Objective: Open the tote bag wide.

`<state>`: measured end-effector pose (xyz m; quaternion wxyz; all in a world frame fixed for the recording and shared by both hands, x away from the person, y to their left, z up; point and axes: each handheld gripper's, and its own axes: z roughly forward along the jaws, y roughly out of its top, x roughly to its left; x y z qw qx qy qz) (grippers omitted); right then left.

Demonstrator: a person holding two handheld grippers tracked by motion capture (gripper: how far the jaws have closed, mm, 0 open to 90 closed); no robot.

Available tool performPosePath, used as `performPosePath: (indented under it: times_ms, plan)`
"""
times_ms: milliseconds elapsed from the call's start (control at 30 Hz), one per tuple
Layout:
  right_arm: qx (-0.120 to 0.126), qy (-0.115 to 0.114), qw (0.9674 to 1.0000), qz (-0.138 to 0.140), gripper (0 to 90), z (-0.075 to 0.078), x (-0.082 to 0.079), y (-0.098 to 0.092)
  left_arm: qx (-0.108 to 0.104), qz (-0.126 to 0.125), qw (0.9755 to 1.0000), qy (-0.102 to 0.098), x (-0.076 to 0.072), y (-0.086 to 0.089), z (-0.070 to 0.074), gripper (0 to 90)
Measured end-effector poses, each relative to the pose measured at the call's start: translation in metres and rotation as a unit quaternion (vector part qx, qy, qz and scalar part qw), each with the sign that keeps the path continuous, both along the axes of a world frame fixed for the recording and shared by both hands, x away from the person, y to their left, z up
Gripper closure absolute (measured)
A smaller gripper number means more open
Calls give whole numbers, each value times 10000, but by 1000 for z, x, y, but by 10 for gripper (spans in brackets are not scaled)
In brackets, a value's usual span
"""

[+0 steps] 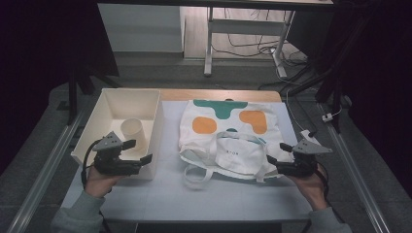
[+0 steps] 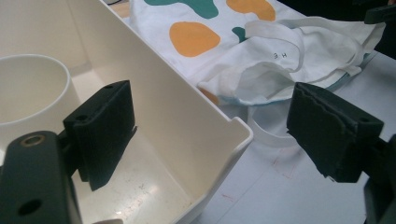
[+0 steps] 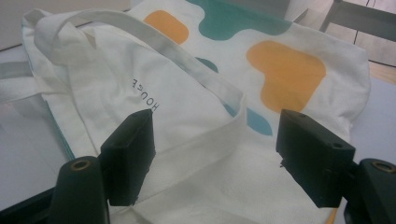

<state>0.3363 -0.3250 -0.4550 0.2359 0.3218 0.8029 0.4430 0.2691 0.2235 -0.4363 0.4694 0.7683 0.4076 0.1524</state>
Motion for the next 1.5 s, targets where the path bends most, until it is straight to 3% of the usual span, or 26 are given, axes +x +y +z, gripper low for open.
performPosePath:
  times_ms: [333,867,1000,1300,1467,1500]
  plan:
    - [-41,-80,10000,37,270,0,-3,2,-24,-59,10000,-8,-3,-3,1,153]
    - [-31,-6,10000,45,270,-4,-2,2,-77,-41,9999,-82,-4,-7,7,155]
    - [-70,-10,9999,86,270,-5,-2,4,-101,-146,9996,-213,-7,-15,17,157]
    - [-81,-22,9999,136,271,-6,-3,6,-129,-245,9993,-259,-9,-27,22,163]
    - [-102,-19,9999,137,271,-6,-3,7,-154,-452,9984,-292,-16,-42,27,169]
    - [-105,-21,9998,139,271,-6,-3,7,-124,-592,9976,-326,-20,-51,30,170]
